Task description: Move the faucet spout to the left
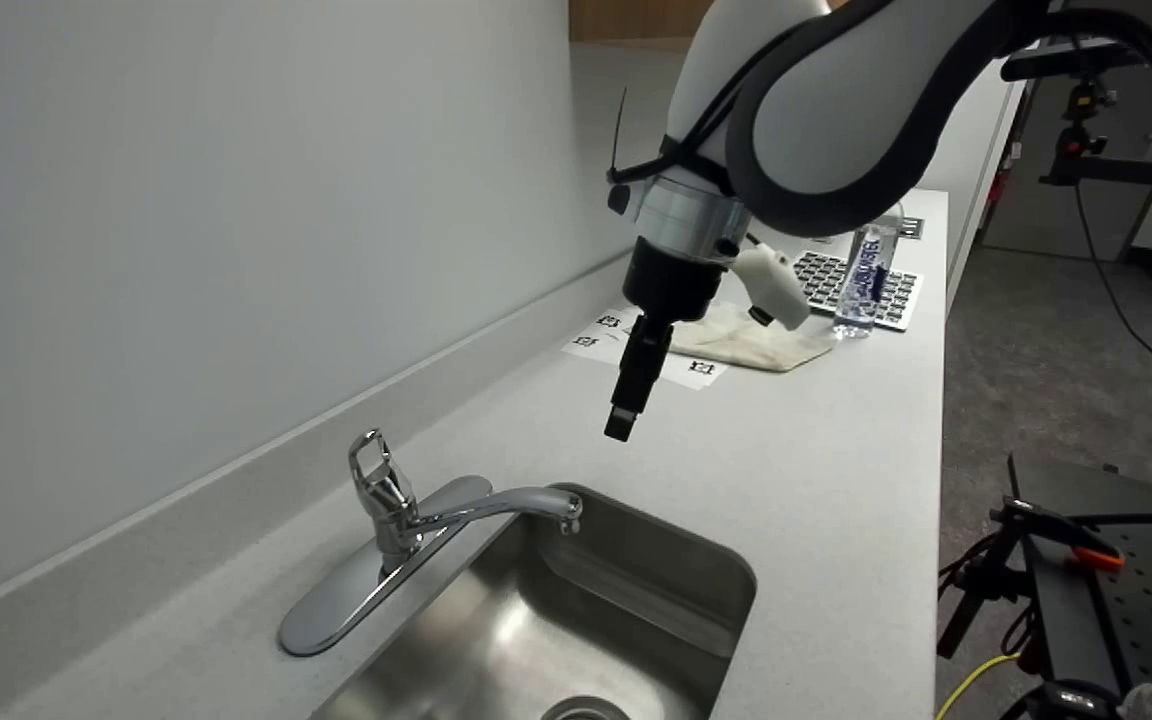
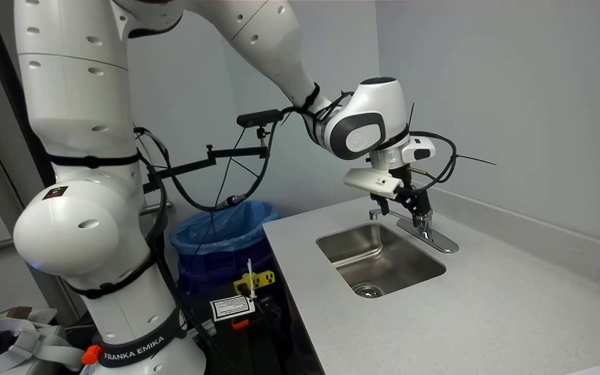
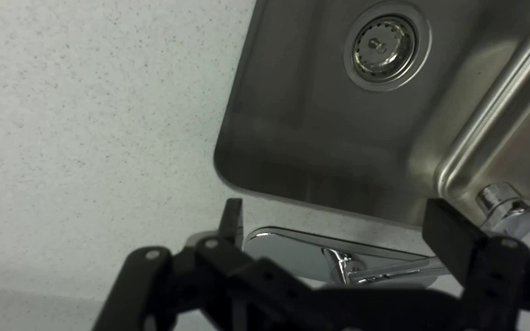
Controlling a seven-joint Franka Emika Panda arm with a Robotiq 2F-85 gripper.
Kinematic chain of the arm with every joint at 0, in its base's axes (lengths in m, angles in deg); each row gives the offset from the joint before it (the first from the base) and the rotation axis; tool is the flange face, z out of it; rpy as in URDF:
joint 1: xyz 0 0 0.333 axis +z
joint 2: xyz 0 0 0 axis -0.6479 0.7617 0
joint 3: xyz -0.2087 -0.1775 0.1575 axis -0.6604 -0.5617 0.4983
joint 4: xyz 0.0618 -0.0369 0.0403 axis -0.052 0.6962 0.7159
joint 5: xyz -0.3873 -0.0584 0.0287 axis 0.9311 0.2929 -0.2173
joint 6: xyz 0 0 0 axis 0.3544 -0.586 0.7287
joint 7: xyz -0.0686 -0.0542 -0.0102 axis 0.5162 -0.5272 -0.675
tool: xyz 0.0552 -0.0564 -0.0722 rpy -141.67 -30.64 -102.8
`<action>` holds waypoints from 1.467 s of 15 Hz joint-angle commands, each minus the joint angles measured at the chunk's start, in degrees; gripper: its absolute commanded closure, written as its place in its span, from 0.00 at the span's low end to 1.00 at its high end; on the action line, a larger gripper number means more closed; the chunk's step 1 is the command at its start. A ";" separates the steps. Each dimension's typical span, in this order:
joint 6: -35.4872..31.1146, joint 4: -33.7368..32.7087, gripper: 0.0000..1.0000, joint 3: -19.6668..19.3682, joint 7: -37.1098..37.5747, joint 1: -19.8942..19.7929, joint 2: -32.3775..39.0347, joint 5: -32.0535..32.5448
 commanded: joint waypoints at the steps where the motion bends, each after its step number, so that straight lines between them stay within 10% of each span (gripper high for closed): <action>1: -3.89 -4.58 0.00 2.73 0.39 -2.46 6.59 1.32; 22: -12.21 -11.24 0.00 12.16 8.54 -3.23 15.71 1.69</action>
